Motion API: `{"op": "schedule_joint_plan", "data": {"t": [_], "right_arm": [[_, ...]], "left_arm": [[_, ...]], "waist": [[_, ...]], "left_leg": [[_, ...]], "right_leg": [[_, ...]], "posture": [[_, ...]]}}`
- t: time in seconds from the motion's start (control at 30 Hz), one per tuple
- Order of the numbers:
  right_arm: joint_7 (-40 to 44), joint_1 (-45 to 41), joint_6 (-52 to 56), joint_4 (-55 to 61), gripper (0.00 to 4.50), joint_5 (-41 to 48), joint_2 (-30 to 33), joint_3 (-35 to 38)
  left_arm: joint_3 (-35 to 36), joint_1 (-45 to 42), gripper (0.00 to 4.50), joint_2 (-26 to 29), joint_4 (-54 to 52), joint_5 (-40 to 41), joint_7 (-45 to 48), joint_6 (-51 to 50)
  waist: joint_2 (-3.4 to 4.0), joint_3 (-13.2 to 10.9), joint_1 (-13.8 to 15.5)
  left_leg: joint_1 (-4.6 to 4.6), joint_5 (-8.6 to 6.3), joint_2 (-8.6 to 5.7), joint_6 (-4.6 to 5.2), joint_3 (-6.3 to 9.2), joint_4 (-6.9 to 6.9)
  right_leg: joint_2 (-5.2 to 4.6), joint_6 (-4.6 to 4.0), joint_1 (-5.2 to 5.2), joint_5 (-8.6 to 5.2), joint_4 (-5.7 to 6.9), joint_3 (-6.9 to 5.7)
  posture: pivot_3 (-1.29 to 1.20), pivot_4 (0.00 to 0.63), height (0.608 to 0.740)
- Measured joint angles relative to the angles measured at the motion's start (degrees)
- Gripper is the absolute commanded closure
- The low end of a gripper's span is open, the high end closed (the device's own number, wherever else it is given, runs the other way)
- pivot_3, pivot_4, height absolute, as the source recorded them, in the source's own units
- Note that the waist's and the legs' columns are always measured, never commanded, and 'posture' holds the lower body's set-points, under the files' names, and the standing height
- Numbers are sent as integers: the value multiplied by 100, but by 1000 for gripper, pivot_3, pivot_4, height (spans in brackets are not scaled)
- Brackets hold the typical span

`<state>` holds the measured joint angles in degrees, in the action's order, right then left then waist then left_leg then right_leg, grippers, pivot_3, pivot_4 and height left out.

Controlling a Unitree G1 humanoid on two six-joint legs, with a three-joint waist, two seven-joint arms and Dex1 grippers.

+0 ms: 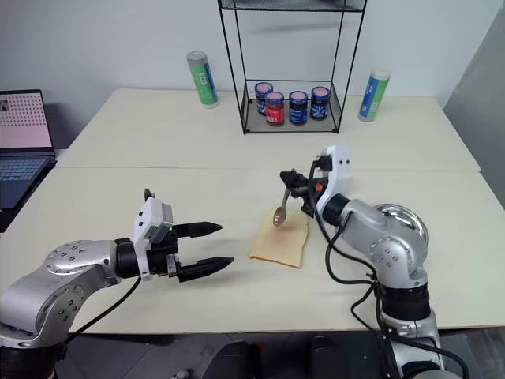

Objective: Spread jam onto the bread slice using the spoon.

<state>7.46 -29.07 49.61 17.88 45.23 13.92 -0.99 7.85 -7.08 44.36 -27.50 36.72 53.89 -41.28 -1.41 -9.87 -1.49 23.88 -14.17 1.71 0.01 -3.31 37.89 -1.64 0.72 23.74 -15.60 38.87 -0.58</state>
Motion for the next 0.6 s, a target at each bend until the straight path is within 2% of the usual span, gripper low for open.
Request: {"op": "schedule_joint_plan", "data": {"t": [0.23,0.6], "right_arm": [[450,153,-534,8,4473,-822,163,-341],[890,154,-511,264,4473,-1015,97,-496]], "left_arm": [[0,35,0,0,0,9,-95,3],[-5,9,0,2,-110,135,-101,-63]], "waist": [[-2,-1,-7],[-4,-2,-7]], "left_leg": [[-1,0,2,0,1,-1],[-1,0,3,0,2,-1]], "right_leg": [[2,-3,2,1,1,-1],[2,-3,1,2,2,-1]], "posture": [[0,150,740],[0,150,740]]}}
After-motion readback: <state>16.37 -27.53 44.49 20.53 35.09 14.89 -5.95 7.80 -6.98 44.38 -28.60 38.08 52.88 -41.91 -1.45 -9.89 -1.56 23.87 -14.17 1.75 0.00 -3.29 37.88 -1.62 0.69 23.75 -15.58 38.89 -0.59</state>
